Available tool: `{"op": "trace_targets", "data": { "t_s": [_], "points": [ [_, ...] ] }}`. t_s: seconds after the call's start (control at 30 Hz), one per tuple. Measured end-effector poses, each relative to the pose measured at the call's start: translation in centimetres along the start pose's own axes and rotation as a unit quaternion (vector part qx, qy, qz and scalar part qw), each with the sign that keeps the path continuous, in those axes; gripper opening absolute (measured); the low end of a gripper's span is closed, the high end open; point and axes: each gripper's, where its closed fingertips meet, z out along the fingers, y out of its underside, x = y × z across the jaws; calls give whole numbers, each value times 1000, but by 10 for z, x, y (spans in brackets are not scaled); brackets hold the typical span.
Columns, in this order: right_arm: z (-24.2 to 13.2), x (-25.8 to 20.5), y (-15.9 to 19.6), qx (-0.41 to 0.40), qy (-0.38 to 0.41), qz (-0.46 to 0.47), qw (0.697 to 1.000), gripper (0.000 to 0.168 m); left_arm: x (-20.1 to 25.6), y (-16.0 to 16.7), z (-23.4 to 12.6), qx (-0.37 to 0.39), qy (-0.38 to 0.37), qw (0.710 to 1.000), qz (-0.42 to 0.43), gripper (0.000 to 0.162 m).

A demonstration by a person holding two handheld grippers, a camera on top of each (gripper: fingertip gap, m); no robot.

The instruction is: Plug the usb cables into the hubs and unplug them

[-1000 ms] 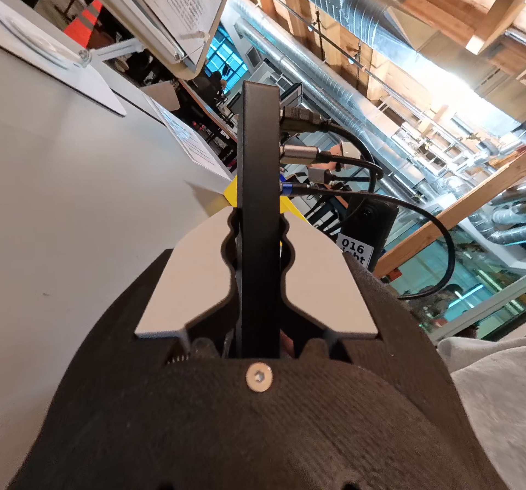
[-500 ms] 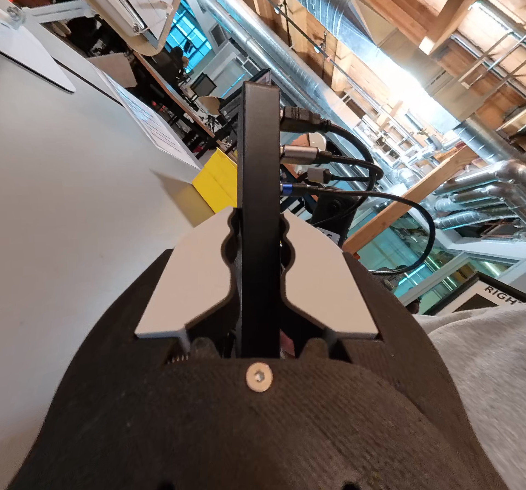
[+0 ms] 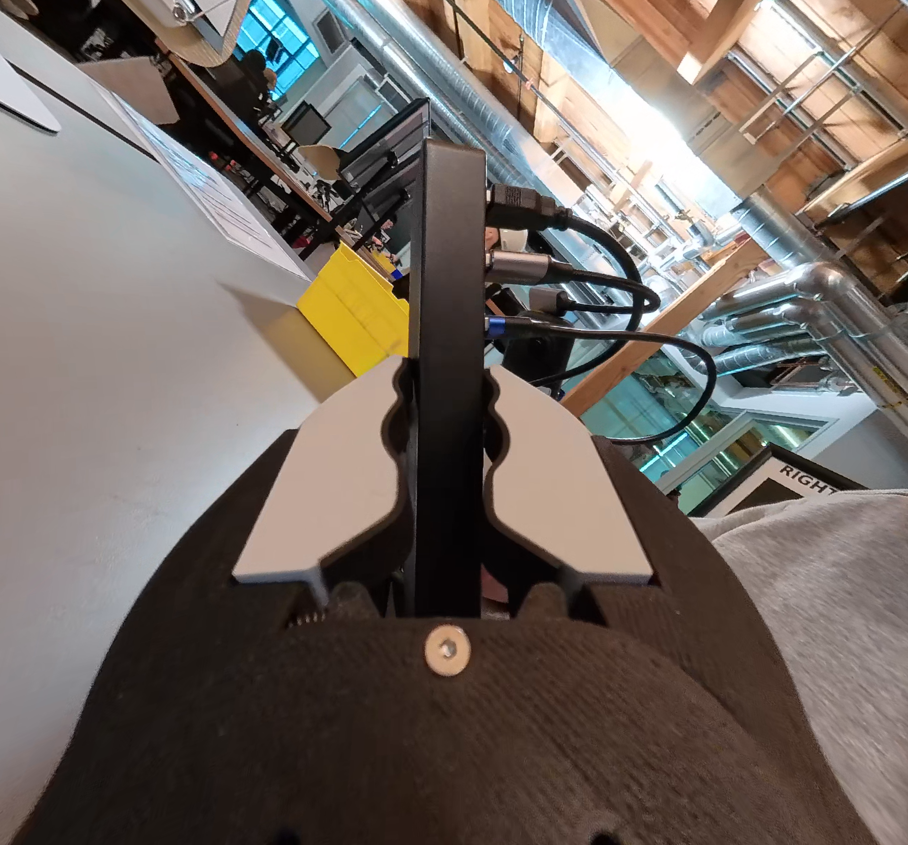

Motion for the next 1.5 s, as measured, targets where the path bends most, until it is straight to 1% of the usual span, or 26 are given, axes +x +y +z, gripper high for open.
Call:
{"op": "trace_targets", "data": {
  "t_s": [0.1,0.23,0.43,0.5,0.57,0.77,0.87,0.97,1.27,1.33,1.4,1.5],
  "points": [
    [-2,1,-3,10,-8,14,1000,54,4,2,1,-10,16,1000,-5,28],
    [-5,0,-10,31,-21,26,999,52,9,10,3,-35,34,999,-6,29],
    [-5,-3,-11,30,-27,10,999,50,14,14,4,-48,50,997,-13,29],
    [-6,-3,-11,31,-29,9,999,46,15,14,4,-49,52,997,-12,29],
    [-6,-1,-11,27,-25,8,999,39,16,15,5,-49,56,997,-9,29],
    [-7,1,-10,23,-21,13,999,37,14,13,5,-34,36,998,26,31],
    [-10,4,-13,29,-19,31,999,36,16,3,3,-8,40,999,30,42],
    [-14,9,-17,39,-13,39,998,34,20,-7,0,19,48,998,39,48],
    [-21,11,-26,56,-15,46,997,32,18,-12,-3,33,43,997,52,48],
    [-23,10,-31,65,-19,52,996,31,19,-17,-5,47,43,996,58,48],
    [-27,6,-43,84,-23,52,995,31,20,-25,-8,65,38,995,68,49],
    [-38,-3,-81,127,-33,41,991,30,16,-36,-13,92,18,992,82,49]
  ]
}}
